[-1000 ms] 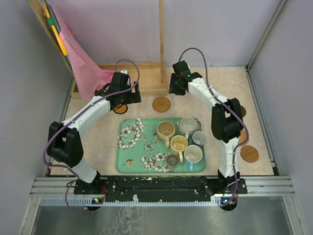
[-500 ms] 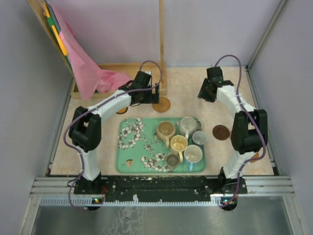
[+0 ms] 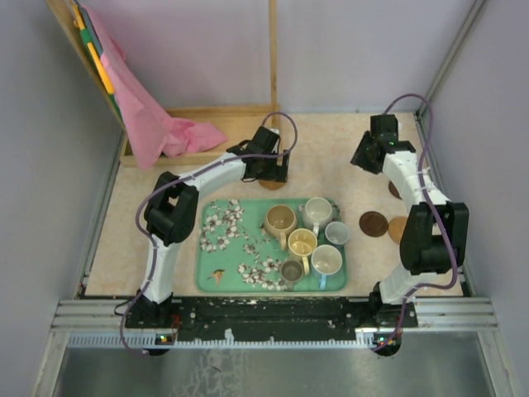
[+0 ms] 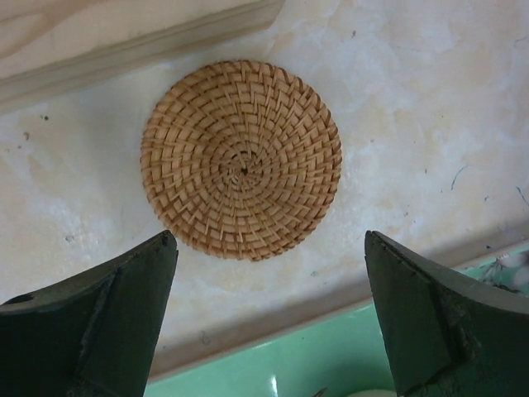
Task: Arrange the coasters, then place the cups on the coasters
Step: Move the coaster to the center of the board.
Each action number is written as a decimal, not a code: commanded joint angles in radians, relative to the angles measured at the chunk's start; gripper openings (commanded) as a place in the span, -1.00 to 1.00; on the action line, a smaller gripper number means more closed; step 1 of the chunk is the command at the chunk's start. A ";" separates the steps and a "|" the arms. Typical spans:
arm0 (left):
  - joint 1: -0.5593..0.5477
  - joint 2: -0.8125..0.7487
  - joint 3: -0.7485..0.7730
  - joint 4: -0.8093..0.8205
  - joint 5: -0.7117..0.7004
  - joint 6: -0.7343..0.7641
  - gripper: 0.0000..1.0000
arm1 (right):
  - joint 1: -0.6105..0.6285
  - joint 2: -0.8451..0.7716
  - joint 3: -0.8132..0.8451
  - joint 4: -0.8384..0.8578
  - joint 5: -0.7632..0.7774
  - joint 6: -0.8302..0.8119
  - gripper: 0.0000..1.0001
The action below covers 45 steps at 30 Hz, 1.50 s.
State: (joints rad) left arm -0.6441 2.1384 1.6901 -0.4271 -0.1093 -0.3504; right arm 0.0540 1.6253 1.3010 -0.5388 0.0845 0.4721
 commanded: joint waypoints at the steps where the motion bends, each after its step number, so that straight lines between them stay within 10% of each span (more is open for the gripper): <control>1: -0.003 0.054 0.071 -0.004 -0.021 0.034 0.99 | -0.002 -0.045 -0.002 0.028 -0.002 -0.001 -0.19; 45: 0.113 0.020 -0.162 -0.054 -0.253 -0.008 0.89 | -0.005 -0.036 -0.049 0.069 -0.054 0.019 -0.19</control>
State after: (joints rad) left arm -0.5644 2.1479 1.5837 -0.3874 -0.3294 -0.3641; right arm 0.0540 1.6230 1.2587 -0.5045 0.0322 0.4831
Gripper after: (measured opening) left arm 0.943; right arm 0.406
